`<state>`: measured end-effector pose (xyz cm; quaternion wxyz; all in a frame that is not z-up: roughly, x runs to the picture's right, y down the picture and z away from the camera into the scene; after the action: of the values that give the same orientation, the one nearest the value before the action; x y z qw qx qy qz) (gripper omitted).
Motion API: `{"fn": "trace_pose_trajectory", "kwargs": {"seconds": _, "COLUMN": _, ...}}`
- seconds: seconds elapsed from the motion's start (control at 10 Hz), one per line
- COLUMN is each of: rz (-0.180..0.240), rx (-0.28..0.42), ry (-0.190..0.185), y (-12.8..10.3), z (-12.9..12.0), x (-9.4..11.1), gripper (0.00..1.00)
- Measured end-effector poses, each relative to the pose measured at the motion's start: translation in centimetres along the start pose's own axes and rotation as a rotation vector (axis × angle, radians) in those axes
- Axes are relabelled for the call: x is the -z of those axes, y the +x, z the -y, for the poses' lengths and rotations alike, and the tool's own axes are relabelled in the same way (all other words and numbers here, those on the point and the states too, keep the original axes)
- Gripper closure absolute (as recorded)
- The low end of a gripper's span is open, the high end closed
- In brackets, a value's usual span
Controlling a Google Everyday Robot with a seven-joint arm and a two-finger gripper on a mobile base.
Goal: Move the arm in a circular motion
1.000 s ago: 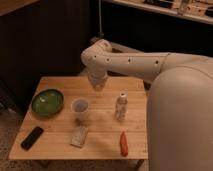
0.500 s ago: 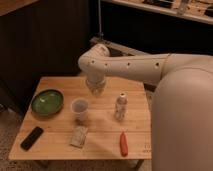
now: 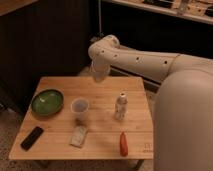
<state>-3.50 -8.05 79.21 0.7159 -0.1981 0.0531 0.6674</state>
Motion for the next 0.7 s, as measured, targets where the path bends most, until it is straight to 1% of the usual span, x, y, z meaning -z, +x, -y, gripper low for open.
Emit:
{"fn": "trace_pose_trajectory", "kwargs": {"seconds": 0.1, "rz": 0.029, "rx": 0.002, "ry": -0.018, "y": -2.6, "z": 0.5, "x": 0.1, "gripper": 1.0}}
{"fn": "trace_pose_trajectory", "kwargs": {"seconds": 0.2, "rz": 0.061, "rx": -0.003, "ry": -0.025, "y": -5.1, "z": 1.9, "x": 0.7, "gripper": 1.0}}
{"fn": "trace_pose_trajectory", "kwargs": {"seconds": 0.3, "rz": 0.089, "rx": -0.013, "ry": -0.021, "y": -7.0, "z": 3.3, "x": 1.9, "gripper": 1.0}}
{"fn": "trace_pose_trajectory", "kwargs": {"seconds": 0.5, "rz": 0.126, "rx": -0.03, "ry": 0.002, "y": -8.9, "z": 4.9, "x": 4.5, "gripper": 1.0}}
{"fn": "trace_pose_trajectory", "kwargs": {"seconds": 0.6, "rz": 0.14, "rx": -0.051, "ry": 0.026, "y": -8.7, "z": 6.7, "x": 6.2, "gripper": 1.0}}
{"fn": "trace_pose_trajectory", "kwargs": {"seconds": 0.7, "rz": 0.152, "rx": -0.073, "ry": 0.053, "y": -8.0, "z": 8.5, "x": 7.5, "gripper": 1.0}}
